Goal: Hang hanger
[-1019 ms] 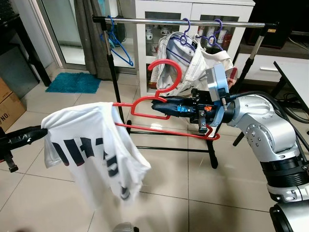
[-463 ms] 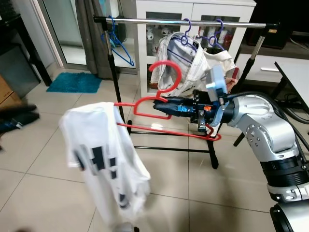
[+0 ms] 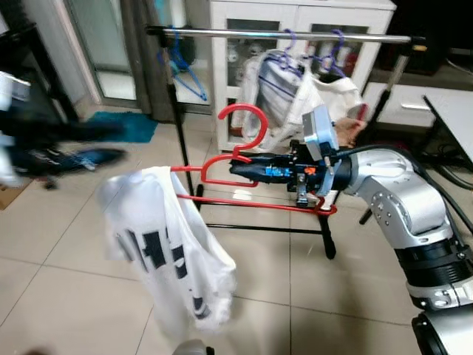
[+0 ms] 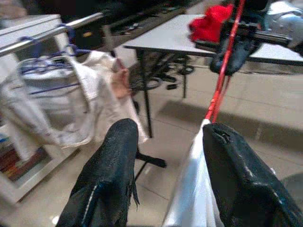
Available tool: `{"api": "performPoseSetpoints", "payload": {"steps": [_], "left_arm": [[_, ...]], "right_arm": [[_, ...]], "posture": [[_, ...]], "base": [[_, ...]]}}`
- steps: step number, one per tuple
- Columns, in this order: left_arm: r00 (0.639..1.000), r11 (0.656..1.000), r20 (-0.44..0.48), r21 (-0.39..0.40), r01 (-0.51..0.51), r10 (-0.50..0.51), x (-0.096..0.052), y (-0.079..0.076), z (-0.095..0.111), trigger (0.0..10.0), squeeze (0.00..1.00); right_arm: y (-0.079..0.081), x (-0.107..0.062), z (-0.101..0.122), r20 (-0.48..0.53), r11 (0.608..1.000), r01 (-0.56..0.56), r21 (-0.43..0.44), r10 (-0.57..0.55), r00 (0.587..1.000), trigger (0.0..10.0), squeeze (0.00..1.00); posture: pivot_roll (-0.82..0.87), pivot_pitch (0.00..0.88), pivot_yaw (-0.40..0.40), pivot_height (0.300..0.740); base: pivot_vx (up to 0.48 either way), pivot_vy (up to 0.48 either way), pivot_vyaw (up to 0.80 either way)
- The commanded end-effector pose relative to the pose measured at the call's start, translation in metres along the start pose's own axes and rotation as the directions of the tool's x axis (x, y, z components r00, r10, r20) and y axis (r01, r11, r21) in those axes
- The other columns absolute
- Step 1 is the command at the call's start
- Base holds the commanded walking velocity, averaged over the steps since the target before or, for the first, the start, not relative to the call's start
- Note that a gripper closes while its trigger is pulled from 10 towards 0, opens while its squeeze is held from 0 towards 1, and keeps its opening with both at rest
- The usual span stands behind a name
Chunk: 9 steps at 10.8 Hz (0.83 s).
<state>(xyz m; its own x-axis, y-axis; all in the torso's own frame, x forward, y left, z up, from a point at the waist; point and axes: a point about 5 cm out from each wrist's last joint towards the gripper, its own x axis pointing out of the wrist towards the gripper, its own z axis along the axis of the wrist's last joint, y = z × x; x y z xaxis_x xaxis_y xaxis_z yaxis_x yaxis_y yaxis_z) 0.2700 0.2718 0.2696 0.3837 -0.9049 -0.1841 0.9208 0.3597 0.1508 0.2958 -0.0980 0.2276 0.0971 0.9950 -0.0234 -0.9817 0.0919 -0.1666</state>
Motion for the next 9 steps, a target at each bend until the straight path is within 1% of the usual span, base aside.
{"api": "performPoseSetpoints", "payload": {"steps": [1,2,3,4,5,6,7,8,9], "left_arm": [[0.999,0.999,-0.026,0.027,0.036,-0.035,0.004,-0.002,0.003,10.0,0.45],[0.989,0.992,-0.082,0.006,0.124,-0.123,0.011,-0.008,-0.004,10.0,0.0],[0.986,0.992,-0.105,0.007,0.129,-0.128,0.011,-0.007,-0.008,10.0,0.0],[0.983,0.99,-0.114,-0.014,0.14,-0.141,0.011,-0.007,-0.011,10.0,0.0],[0.974,0.984,-0.136,-0.044,0.175,-0.179,0.014,-0.007,-0.017,10.0,0.0],[0.965,0.977,-0.155,-0.061,0.204,-0.211,0.017,-0.008,-0.021,7.7,0.0],[0.96,0.975,-0.172,-0.065,0.215,-0.223,0.018,-0.008,-0.023,0.0,0.0],[0.946,0.971,-0.218,-0.066,0.229,-0.238,0.018,-0.006,-0.026,0.0,0.0],[0.936,0.968,-0.246,-0.079,0.238,-0.25,0.017,-0.002,-0.032,0.0,0.0]], "right_arm": [[0.003,0.003,0.009,0.027,0.999,-0.014,-0.042,0.015,1.0,10.0,0.0],[0.008,0.006,0.01,0.046,0.999,-0.025,-0.042,0.027,0.999,10.0,0.0],[0.01,0.006,0.01,0.055,0.998,-0.037,-0.04,0.04,0.998,10.0,0.0],[0.012,0.008,0.011,0.074,0.998,-0.058,-0.038,0.061,0.995,10.0,0.0],[0.014,0.009,0.012,0.08,0.997,-0.074,-0.038,0.077,0.994,10.0,0.0],[0.015,0.01,0.012,0.078,0.996,-0.08,-0.04,0.083,0.994,10.0,0.0],[0.015,0.011,0.012,0.077,0.996,-0.081,-0.04,0.084,0.993,10.0,0.0],[0.016,0.011,0.012,0.076,0.996,-0.084,-0.039,0.087,0.993,10.0,0.0],[0.017,0.011,0.012,0.078,0.995,-0.089,-0.04,0.092,0.993,10.0,0.0]], "posture": [[0.0,0.0,0.079,0.74],[0.0,0.0,0.077,0.74],[0.0,0.0,0.077,0.74],[0.01,0.0,0.071,0.74],[0.01,0.0,0.073,0.74],[0.01,0.0,0.073,0.74],[0.01,0.0,0.074,0.74],[0.01,0.0,0.075,0.74],[0.01,0.0,0.076,0.74]], "base": [[0.0,0.0,0.0],[0.0,0.0,0.0],[0.0,0.0,0.0],[0.0,0.0,0.0],[0.0,0.0,0.0],[0.0,0.0,0.0],[0.0,0.0,0.0],[0.0,0.0,0.0],[0.0,0.0,0.0]]}}
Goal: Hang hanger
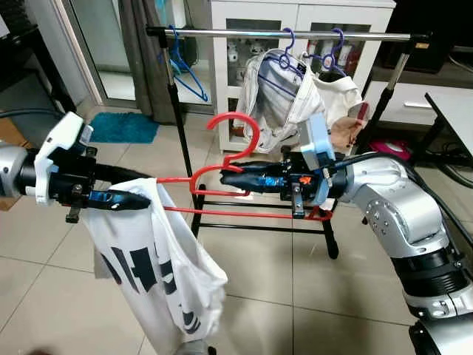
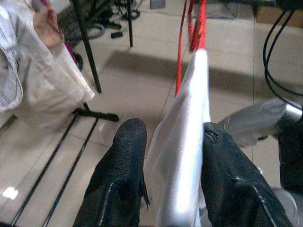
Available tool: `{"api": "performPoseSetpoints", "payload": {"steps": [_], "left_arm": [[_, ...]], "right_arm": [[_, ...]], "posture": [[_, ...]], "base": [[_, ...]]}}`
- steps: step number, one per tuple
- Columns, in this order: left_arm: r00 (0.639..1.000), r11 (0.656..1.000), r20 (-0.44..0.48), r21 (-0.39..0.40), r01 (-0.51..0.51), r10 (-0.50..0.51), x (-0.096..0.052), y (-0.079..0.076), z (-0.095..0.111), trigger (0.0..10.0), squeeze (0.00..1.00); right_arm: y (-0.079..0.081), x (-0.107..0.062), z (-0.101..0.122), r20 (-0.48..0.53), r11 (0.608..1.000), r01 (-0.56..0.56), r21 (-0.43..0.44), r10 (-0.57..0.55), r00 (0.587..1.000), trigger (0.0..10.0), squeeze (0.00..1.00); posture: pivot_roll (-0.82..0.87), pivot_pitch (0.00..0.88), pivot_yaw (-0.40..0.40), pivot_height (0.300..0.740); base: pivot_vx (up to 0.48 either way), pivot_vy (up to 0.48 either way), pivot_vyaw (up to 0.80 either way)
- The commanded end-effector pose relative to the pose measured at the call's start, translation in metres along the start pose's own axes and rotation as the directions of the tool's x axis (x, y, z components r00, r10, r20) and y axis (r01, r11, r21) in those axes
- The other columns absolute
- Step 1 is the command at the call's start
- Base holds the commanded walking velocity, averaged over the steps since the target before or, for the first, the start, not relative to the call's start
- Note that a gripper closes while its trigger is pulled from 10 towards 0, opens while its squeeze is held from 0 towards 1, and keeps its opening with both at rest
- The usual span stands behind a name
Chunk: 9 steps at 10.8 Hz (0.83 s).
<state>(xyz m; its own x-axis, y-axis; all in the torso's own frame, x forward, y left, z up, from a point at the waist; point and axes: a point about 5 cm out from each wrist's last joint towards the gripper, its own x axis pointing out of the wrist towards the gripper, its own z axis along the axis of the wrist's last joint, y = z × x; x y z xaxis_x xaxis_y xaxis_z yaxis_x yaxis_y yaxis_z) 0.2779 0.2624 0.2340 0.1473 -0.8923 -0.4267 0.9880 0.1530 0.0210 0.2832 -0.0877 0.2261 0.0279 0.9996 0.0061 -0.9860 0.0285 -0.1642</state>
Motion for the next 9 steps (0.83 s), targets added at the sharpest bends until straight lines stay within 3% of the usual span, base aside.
{"api": "performPoseSetpoints", "payload": {"steps": [1,5,9], "left_arm": [[0.999,1.0,-0.049,-0.002,0.001,-0.001,-0.001,0.003,-0.005,0.0,0.0],[0.999,1.0,-0.043,-0.017,-0.004,0.003,0.001,0.008,-0.01,0.0,0.0],[0.999,0.999,-0.007,-0.014,0.033,-0.033,0.011,0.004,0.004,0.0,0.0]], "right_arm": [[0.004,0.003,0.011,0.039,0.999,-0.035,-0.04,0.037,0.999,10.0,0.0],[0.005,0.002,0.012,0.038,0.998,-0.039,-0.041,0.04,0.998,10.0,0.0],[0.006,0.003,0.011,0.037,0.998,-0.045,-0.038,0.046,0.998,10.0,0.0]], "posture": [[0.01,0.0,0.077,0.74],[0.01,0.0,0.072,0.74],[0.0,0.0,0.067,0.74]], "base": [[0.0,0.0,0.0],[0.0,0.0,0.0],[0.0,0.0,0.0]]}}
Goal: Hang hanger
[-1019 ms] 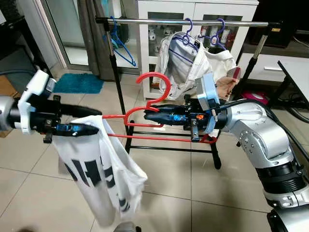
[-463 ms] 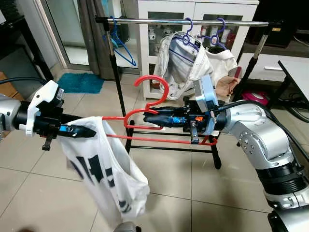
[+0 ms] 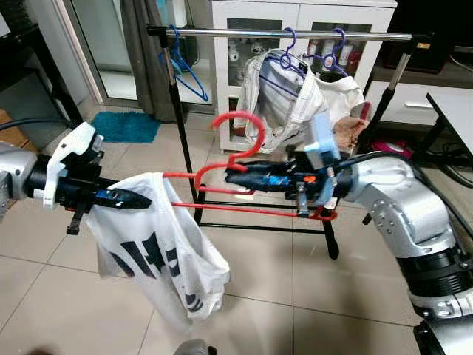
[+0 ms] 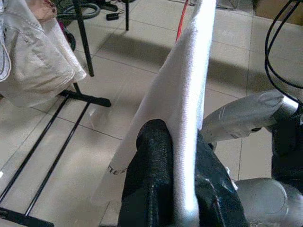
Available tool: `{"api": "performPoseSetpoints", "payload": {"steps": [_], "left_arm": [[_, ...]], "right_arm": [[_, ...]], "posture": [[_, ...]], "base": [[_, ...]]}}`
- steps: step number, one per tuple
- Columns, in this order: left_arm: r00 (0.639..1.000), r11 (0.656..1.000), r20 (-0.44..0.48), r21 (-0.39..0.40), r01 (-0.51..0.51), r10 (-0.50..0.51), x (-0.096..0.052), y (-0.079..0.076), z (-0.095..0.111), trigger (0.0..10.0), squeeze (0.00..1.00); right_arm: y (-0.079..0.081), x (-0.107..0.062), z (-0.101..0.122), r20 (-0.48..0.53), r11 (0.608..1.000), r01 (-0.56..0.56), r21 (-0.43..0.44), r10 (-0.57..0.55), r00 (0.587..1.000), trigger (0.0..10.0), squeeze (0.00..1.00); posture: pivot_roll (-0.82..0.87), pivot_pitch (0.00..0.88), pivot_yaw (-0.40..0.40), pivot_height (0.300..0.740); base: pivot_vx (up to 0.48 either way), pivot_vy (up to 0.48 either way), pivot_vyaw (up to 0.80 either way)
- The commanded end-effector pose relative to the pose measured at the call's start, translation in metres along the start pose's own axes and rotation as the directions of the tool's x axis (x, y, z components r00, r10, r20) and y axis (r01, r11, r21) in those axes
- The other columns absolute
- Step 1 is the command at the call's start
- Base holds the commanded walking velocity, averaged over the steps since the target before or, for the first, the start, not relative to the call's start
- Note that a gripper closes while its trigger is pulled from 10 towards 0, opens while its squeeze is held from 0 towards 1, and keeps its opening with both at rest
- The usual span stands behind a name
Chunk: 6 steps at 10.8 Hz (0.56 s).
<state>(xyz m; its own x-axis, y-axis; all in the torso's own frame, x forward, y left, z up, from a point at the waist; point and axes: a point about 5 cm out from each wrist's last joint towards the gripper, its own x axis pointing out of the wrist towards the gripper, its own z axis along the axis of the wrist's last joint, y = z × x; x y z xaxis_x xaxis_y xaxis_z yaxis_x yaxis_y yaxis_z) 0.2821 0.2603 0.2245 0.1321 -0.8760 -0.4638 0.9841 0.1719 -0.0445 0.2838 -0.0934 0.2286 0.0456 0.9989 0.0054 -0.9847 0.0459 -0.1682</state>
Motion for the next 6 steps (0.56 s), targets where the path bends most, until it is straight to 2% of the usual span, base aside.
{"api": "performPoseSetpoints", "payload": {"steps": [1,2,3,4,6], "left_arm": [[0.998,0.998,0.051,0.054,0.02,-0.022,0.005,-0.002,0.017,0.0,0.0],[0.997,0.999,0.073,0.046,0.011,-0.015,0.004,-0.005,0.019,0.0,0.0],[0.996,0.999,0.085,0.039,-0.002,-0.002,0.002,-0.007,0.02,0.0,0.0],[0.993,0.998,0.103,0.028,-0.055,0.052,-0.002,-0.008,0.019,0.0,0.0],[0.973,0.981,0.127,0.001,-0.195,0.193,-0.012,-0.005,0.012,0.0,0.0]], "right_arm": [[0.007,0.008,0.008,0.04,0.998,-0.061,-0.023,0.062,0.997,10.0,0.0],[0.007,0.006,0.007,0.041,0.998,-0.058,0.008,0.058,0.997,10.0,0.85],[0.006,0.004,0.007,0.041,0.999,-0.045,0.028,0.044,0.998,10.0,1.0],[0.003,0.0,0.006,0.046,0.999,-0.011,0.046,0.009,0.999,10.0,1.0],[-0.013,-0.018,0.005,0.071,0.986,0.159,0.045,-0.162,0.984,10.0,1.0]], "posture": [[0.0,0.0,0.069,0.74],[0.0,0.0,0.071,0.74],[0.0,0.0,0.074,0.74],[0.0,0.0,0.078,0.74],[0.0,0.0,0.075,0.74]], "base": [[0.0,0.0,0.0],[0.0,0.0,0.0],[0.0,0.0,0.0],[0.0,0.0,0.0],[0.0,0.0,0.0]]}}
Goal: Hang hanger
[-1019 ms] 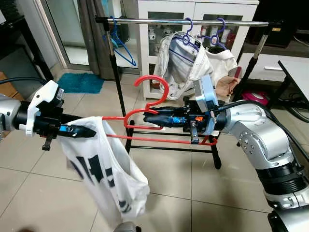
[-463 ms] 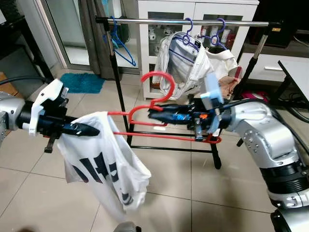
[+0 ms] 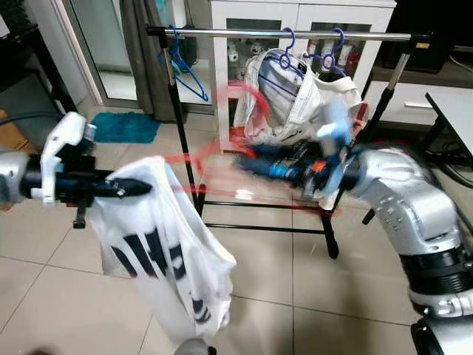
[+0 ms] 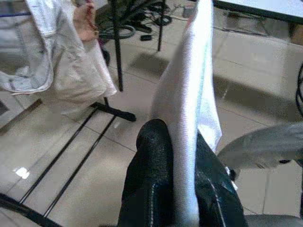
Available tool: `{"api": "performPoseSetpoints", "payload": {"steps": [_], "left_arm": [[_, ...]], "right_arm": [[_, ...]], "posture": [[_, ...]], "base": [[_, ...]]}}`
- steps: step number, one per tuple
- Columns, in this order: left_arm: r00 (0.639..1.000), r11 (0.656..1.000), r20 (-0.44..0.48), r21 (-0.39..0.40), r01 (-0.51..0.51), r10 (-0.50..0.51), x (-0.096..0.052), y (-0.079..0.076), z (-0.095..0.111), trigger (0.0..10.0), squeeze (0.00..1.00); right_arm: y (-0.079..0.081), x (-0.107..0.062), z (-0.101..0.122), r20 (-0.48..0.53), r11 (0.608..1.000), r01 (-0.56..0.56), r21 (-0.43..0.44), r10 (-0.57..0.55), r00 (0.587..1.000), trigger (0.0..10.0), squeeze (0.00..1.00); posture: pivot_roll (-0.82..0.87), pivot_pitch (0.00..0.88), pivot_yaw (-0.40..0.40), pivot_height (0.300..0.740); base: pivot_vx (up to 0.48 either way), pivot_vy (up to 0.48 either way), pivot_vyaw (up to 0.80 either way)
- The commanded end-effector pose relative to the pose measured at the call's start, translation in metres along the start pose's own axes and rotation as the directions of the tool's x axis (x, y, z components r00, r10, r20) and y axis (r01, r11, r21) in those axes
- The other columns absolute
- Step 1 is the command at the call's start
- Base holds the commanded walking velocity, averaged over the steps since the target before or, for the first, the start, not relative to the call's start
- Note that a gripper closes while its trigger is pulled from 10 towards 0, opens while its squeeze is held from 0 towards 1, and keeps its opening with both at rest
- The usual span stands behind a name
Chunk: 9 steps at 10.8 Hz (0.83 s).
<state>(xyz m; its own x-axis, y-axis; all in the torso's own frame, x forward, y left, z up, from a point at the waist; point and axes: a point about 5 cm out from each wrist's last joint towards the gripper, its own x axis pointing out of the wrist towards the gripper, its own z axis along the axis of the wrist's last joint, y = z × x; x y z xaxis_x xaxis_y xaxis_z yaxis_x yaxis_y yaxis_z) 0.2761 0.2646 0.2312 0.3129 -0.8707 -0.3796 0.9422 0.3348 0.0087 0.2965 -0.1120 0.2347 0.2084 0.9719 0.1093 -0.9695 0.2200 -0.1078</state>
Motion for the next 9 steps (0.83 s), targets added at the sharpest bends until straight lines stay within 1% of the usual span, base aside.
{"api": "performPoseSetpoints", "payload": {"steps": [1,2,3,4,5,6,7,8,9], "left_arm": [[0.998,0.998,0.032,0.034,-0.057,0.056,-0.007,0.002,0.005,0.0,0.0],[0.996,0.995,0.035,0.042,-0.087,0.085,-0.008,0.004,0.004,0.0,0.0],[0.993,0.992,0.048,0.051,-0.114,0.112,-0.006,0.007,0.004,0.0,0.0],[0.99,0.99,0.068,0.053,-0.128,0.124,-0.004,0.008,0.005,0.0,0.0],[0.987,0.989,0.09,0.062,-0.135,0.129,-0.002,0.011,0.009,0.0,0.0],[0.986,0.987,0.099,0.066,-0.144,0.137,0.0,0.013,0.011,0.0,0.0],[0.981,0.982,0.11,0.078,-0.169,0.16,0.0,0.017,0.014,0.0,0.0],[0.979,0.982,0.123,0.077,-0.172,0.162,0.0,0.018,0.015,0.0,0.0],[0.978,0.983,0.136,0.074,-0.17,0.159,0.001,0.018,0.016,0.0,0.0]], "right_arm": [[-0.012,-0.009,0.008,0.066,0.993,0.117,0.01,-0.118,0.991,10.0,1.0],[-0.018,-0.012,0.012,0.108,0.982,0.186,0.041,-0.189,0.976,10.0,1.0],[-0.017,-0.012,0.017,0.147,0.976,0.21,0.05,-0.216,0.965,10.0,1.0],[-0.008,-0.007,0.019,0.183,0.983,0.176,0.05,-0.183,0.966,10.0,1.0],[0.013,0.006,0.013,0.166,0.997,0.061,0.054,-0.069,0.984,10.0,1.0],[0.026,0.014,0.007,0.151,0.999,0.008,0.047,-0.015,0.988,10.0,1.0],[0.036,0.028,0.002,0.15,0.998,-0.001,0.066,-0.009,0.989,10.0,1.0],[0.041,0.034,-0.004,0.127,0.998,-0.001,0.064,-0.007,0.992,10.0,1.0],[0.044,0.04,-0.01,0.091,0.998,0.028,0.057,-0.033,0.995,10.0,1.0]], "posture": [[0.0,0.0,0.074,0.74],[0.0,0.0,0.072,0.74],[0.0,0.0,0.073,0.74],[0.0,0.0,0.074,0.74],[0.0,0.0,0.077,0.74],[0.0,0.0,0.077,0.74],[0.0,0.0,0.085,0.74],[0.0,0.0,0.085,0.74],[0.0,0.0,0.087,0.74]], "base": [[0.0,0.0,0.0],[0.0,0.0,0.0],[0.0,0.0,0.0],[0.0,0.0,0.0],[0.0,0.0,0.0],[0.0,0.0,0.0],[0.0,0.0,0.0],[0.0,0.0,0.0],[0.0,0.0,0.0]]}}
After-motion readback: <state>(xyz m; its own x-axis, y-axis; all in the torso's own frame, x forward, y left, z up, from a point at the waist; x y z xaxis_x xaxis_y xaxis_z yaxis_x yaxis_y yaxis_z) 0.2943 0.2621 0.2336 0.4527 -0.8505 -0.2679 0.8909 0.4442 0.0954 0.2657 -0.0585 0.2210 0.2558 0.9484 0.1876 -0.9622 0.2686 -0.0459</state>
